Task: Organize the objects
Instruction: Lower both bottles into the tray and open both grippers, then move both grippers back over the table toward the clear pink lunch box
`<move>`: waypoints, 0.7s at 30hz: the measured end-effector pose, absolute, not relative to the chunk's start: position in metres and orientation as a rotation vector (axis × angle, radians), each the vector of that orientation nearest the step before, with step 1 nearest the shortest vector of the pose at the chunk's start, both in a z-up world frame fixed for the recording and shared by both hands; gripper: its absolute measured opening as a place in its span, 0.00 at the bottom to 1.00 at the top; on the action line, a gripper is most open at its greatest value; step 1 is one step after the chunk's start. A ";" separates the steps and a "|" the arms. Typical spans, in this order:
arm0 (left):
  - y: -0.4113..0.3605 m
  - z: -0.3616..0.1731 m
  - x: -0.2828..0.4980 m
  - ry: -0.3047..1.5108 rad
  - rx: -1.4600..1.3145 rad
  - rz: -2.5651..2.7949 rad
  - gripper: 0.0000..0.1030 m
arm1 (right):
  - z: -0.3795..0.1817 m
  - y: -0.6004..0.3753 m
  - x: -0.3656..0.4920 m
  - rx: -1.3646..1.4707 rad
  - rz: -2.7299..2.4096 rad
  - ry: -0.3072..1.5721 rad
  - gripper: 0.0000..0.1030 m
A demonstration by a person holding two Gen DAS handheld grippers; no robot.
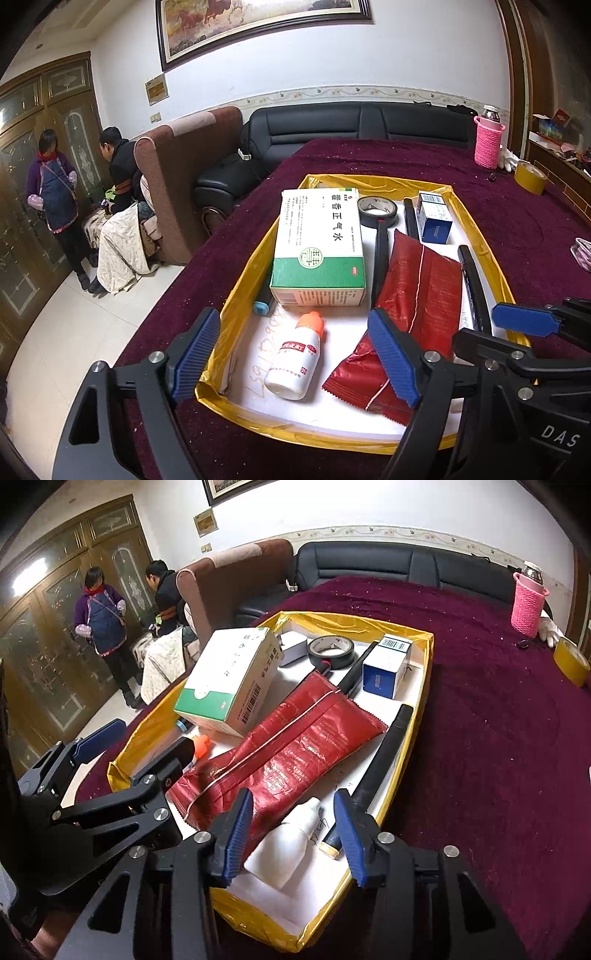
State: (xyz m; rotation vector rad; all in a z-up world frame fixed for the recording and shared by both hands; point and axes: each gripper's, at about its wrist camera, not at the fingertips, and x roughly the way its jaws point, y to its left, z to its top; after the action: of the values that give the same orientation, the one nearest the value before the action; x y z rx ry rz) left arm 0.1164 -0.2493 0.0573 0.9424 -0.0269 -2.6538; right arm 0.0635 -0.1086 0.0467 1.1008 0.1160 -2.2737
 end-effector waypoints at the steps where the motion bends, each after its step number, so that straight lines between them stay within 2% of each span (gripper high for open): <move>1: -0.249 0.059 0.117 -0.026 0.941 -2.654 0.83 | 0.048 -0.106 0.063 1.096 -2.270 0.099 0.56; 6: -0.239 0.066 0.119 -0.060 0.926 -2.657 0.85 | 0.056 -0.093 0.064 1.063 -2.274 0.045 0.61; 11: -0.227 0.074 0.121 -0.097 0.911 -2.665 0.88 | 0.060 -0.075 0.062 1.052 -2.300 -0.009 0.72; 21: -0.196 0.085 0.121 -0.185 0.901 -2.689 0.89 | 0.063 -0.030 0.054 1.063 -2.334 -0.128 0.74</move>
State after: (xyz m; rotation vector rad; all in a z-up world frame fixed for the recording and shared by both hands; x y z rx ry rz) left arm 0.1205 -0.1959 0.0846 0.9013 -0.1849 -2.6890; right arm 0.0541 -0.0299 0.0626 1.0628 -0.1279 -2.3336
